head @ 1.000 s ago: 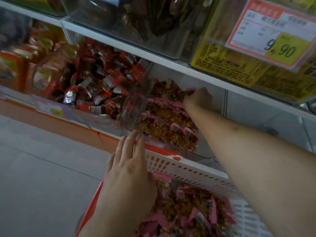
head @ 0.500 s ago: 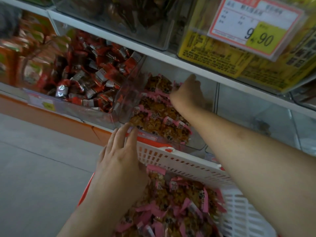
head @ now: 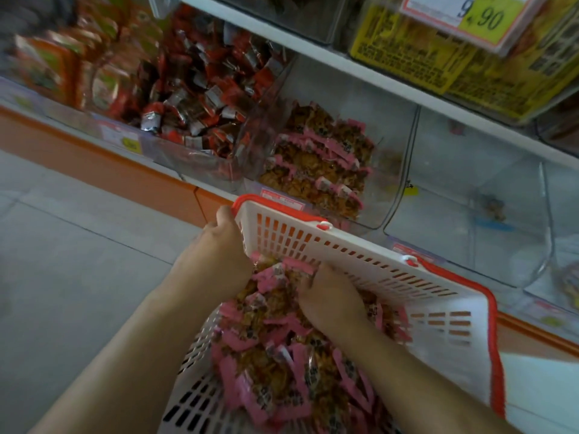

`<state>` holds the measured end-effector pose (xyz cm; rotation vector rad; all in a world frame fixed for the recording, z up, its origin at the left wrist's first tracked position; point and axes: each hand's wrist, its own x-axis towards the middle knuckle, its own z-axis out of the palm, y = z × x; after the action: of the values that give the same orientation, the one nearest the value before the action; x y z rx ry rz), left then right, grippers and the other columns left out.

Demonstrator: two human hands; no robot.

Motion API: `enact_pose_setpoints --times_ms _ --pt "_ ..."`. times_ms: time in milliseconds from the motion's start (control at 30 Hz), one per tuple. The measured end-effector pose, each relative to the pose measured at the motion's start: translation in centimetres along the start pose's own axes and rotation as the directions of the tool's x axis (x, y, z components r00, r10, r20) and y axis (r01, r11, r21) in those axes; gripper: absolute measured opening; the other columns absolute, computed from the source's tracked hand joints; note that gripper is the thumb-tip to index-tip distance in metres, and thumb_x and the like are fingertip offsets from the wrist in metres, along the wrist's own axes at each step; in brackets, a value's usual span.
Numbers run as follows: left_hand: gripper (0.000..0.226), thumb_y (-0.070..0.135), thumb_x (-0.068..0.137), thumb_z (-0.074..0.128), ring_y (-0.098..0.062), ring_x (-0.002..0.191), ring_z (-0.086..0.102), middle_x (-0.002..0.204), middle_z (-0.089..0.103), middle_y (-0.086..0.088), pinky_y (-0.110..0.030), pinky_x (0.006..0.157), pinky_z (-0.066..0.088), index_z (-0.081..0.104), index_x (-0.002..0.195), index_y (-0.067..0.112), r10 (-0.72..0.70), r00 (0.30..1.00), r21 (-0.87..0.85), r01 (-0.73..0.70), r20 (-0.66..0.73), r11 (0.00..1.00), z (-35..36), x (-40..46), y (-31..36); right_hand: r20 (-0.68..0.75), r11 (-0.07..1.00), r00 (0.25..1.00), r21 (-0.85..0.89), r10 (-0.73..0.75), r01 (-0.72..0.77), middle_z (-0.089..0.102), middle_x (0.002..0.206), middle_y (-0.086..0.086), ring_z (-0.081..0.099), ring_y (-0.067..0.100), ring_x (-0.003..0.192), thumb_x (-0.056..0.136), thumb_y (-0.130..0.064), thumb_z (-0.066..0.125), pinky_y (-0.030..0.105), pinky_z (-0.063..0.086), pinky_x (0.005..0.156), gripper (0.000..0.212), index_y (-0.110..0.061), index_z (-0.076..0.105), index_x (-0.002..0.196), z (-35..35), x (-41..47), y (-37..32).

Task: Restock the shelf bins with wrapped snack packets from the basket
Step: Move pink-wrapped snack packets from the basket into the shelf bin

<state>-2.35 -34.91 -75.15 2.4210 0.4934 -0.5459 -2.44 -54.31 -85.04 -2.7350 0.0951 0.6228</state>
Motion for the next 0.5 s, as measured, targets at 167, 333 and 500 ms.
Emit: enact_pose_setpoints --times_ms 167,333,500 --pt "0.049 0.005 0.092 0.050 -0.035 0.094 0.063 0.108 0.058 -0.014 -0.049 0.078 0.057 0.031 0.135 0.021 -0.005 1.000 -0.019 0.005 0.002 1.000 0.1 0.1 0.1 -0.165 0.966 0.976 0.240 0.140 -0.099 0.069 0.099 -0.010 0.068 0.018 0.101 0.094 -0.043 0.067 0.036 0.062 0.084 0.016 -0.028 0.069 0.098 4.3 2.4 0.4" --pt "0.034 0.006 0.092 0.050 -0.036 0.091 0.064 0.102 0.058 -0.015 -0.050 0.078 0.059 0.032 0.117 0.020 -0.021 1.000 -0.053 0.020 -0.003 0.998 0.4 0.6 0.1 -0.124 0.954 0.973 0.256 0.193 -0.156 0.066 0.083 -0.014 0.064 0.011 0.079 0.099 -0.026 0.066 0.029 0.056 0.066 0.019 -0.027 0.064 0.081 4.4 2.2 -0.5" --pt "0.039 0.001 0.092 0.052 -0.028 0.081 0.064 0.092 0.056 -0.008 -0.042 0.064 0.055 0.030 0.116 0.022 -0.032 0.999 -0.036 0.031 -0.011 0.999 0.4 1.1 0.0 -0.166 0.959 0.986 0.282 0.013 0.035 0.067 0.085 -0.015 0.064 0.000 0.081 0.103 -0.025 0.067 0.026 0.056 0.072 0.020 -0.029 0.060 0.085 0.7 0.5 -0.1"
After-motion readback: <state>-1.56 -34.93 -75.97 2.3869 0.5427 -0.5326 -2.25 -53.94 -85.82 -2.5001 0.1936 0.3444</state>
